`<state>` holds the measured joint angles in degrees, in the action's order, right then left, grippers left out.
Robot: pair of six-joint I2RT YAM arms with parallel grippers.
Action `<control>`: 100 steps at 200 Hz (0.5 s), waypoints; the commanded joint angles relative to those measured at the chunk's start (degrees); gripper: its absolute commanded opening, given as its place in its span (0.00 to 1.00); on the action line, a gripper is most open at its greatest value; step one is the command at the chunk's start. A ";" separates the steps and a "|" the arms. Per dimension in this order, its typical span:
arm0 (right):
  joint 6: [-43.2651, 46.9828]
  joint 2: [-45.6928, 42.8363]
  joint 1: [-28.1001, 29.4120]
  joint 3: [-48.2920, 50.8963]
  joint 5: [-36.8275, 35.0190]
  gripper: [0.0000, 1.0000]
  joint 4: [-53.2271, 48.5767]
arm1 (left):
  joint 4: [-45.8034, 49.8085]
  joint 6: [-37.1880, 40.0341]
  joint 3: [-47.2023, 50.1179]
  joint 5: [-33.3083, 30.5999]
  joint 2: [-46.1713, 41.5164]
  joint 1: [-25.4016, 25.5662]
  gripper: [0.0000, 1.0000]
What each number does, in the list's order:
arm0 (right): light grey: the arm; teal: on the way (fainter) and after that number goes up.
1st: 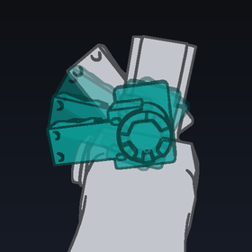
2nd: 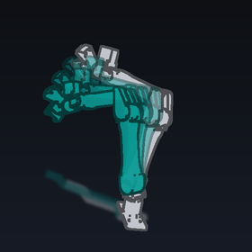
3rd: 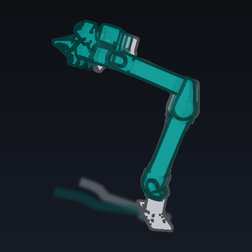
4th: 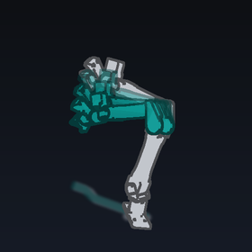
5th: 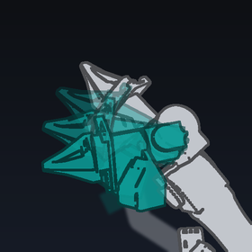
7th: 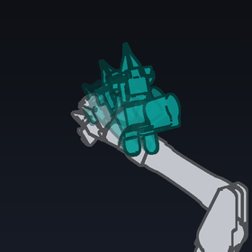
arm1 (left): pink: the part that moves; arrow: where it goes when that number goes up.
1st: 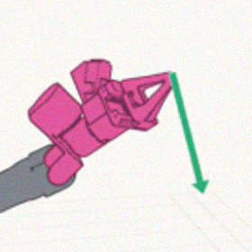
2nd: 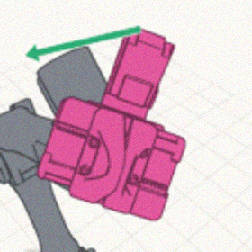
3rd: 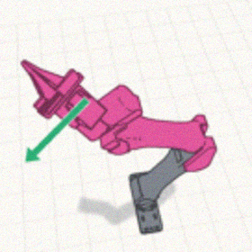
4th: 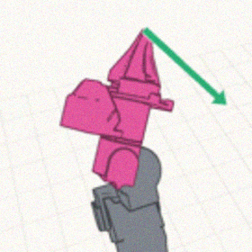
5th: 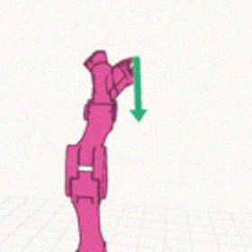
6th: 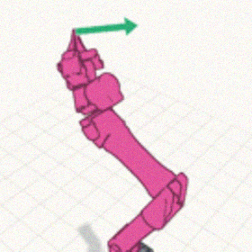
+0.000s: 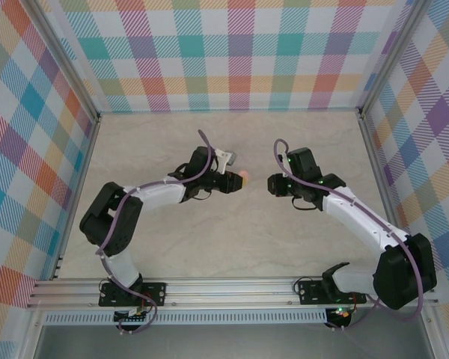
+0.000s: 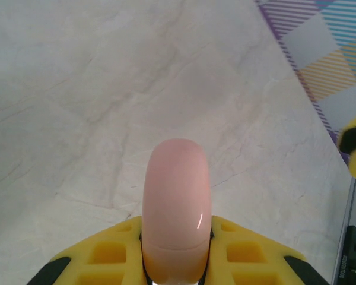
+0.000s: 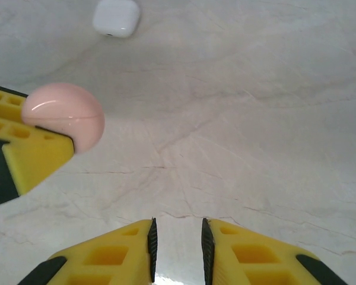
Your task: Insert the wireless bluetooth earbuds into the charging case
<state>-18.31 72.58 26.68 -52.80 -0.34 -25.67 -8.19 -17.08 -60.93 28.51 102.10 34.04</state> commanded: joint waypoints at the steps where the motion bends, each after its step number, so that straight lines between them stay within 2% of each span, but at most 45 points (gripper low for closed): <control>1: -1.15 0.45 0.04 -1.26 -2.60 0.30 -1.95 | 10.12 -4.57 -3.49 -1.20 3.38 -1.32 0.09; 82: -1.30 1.41 0.04 -1.87 -3.27 0.32 -2.81 | 15.93 -8.41 -6.38 -1.79 9.64 -3.50 0.12; 100: -1.24 1.68 0.04 -2.07 -3.68 0.33 -3.28 | 16.55 -8.62 -6.47 -2.44 10.18 -3.72 0.19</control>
<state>-18.90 73.58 26.65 -53.01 -3.03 -27.68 5.32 -24.27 -65.65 26.83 111.46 30.83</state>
